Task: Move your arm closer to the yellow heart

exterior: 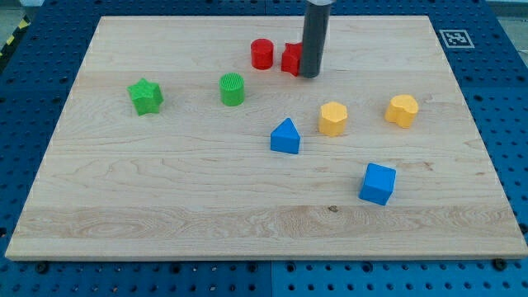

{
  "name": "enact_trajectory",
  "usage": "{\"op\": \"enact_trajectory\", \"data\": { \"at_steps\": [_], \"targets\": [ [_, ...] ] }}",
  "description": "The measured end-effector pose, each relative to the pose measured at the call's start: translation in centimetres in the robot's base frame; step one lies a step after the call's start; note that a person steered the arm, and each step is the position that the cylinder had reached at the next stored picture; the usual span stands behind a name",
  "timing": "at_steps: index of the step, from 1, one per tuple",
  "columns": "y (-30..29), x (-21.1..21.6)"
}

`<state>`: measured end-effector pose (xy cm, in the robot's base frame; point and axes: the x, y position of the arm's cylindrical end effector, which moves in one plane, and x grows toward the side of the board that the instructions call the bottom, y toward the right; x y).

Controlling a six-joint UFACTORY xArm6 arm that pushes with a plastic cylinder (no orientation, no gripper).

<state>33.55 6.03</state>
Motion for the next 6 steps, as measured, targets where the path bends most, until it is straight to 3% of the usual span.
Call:
{"op": "enact_trajectory", "data": {
  "at_steps": [6],
  "targets": [
    [-4.7, 2.1]
  ]
}}
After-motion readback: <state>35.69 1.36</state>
